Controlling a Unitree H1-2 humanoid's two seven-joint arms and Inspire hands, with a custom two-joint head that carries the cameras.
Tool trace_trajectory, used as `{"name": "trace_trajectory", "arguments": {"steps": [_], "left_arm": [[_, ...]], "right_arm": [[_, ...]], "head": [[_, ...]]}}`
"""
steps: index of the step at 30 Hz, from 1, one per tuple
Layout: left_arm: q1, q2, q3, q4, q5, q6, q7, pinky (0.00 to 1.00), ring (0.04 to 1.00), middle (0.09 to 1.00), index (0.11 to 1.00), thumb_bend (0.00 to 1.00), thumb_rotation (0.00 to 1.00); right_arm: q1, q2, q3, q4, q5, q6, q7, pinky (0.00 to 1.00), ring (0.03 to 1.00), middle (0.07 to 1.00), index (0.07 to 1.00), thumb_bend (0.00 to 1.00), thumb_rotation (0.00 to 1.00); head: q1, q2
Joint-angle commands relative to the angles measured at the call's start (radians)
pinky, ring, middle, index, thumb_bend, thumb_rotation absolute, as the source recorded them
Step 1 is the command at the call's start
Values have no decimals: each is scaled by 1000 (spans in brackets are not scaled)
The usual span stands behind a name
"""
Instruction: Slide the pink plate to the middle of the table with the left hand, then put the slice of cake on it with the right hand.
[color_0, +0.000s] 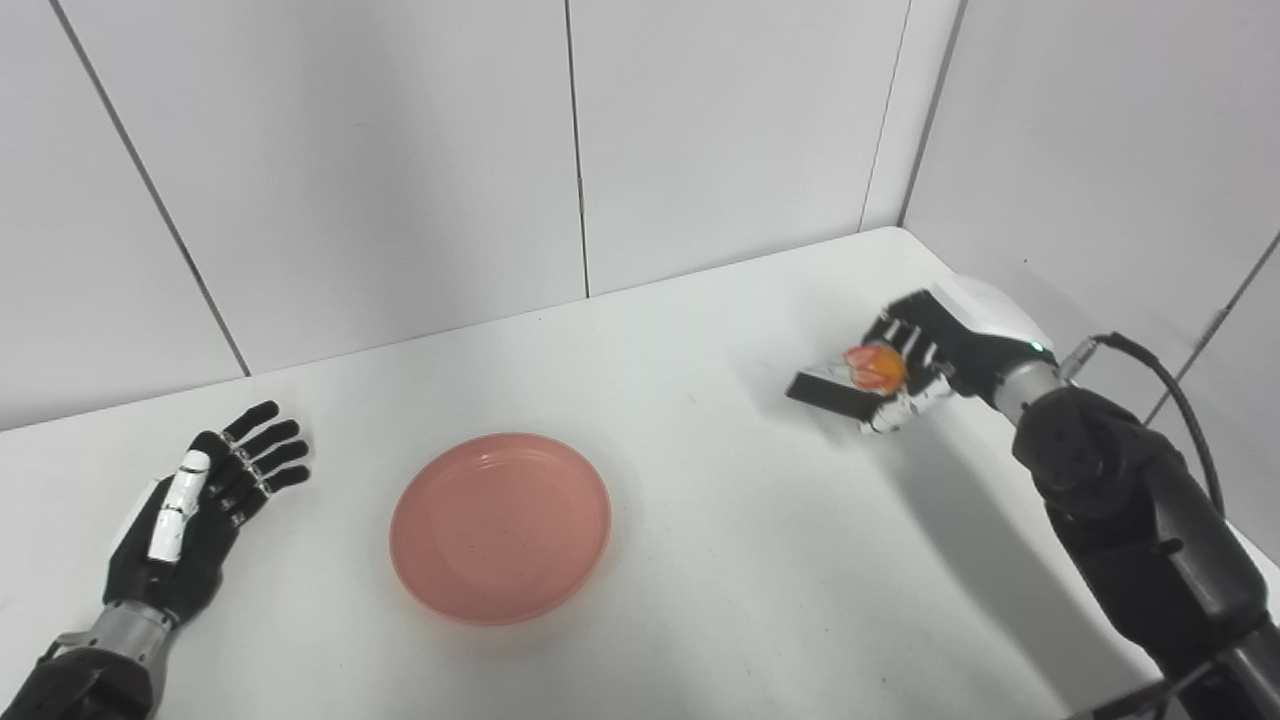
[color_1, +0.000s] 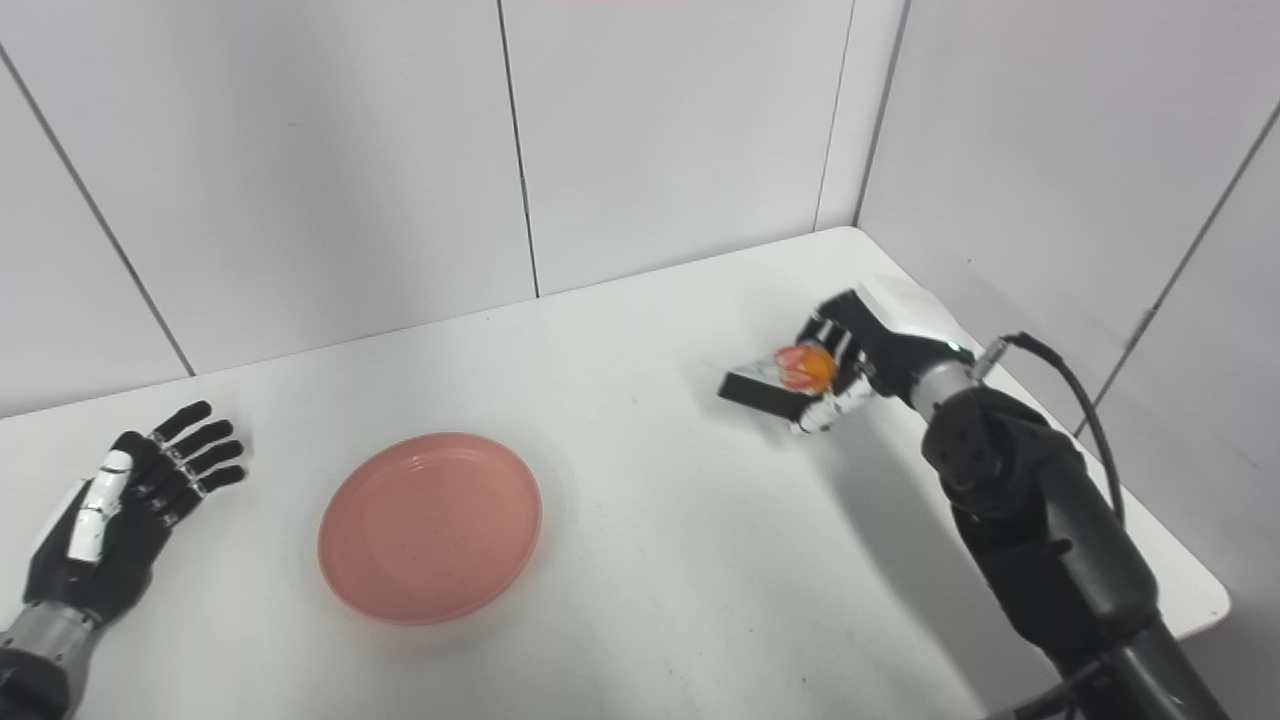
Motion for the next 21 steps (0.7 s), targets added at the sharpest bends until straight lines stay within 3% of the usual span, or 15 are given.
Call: {"name": "trace_trajectory", "arguments": {"steps": [1,4,11,19,21], "left_arm": [[82,-36,-12,9,3,88,18,747,789,801,788,547,850],[99,-51,-15,-40,3,112,34,750,792,808,797,534,858],[138,-103,-37,-145,15,130,80,779,816,830,815,494,915],[212,-169,-82,-374,47,262,199,838,851,856,836,445,999],[230,-191,-98,-438,64,308,244,847,857,861,842,437,1000]], "right_arm": [[-62,8,8,-61,-37,-6,47,370,446,469,507,526,0],[-105,27,34,-83,-70,-6,95,342,415,451,525,523,0],[-187,67,115,-71,-81,-6,126,341,424,452,509,528,0],[-265,117,217,-39,-57,-12,142,355,426,451,524,524,0],[-282,136,247,-11,-40,-26,126,368,431,455,519,525,0]], "head": [[24,2],[54,3],[177,6],[317,17],[394,25]]}}
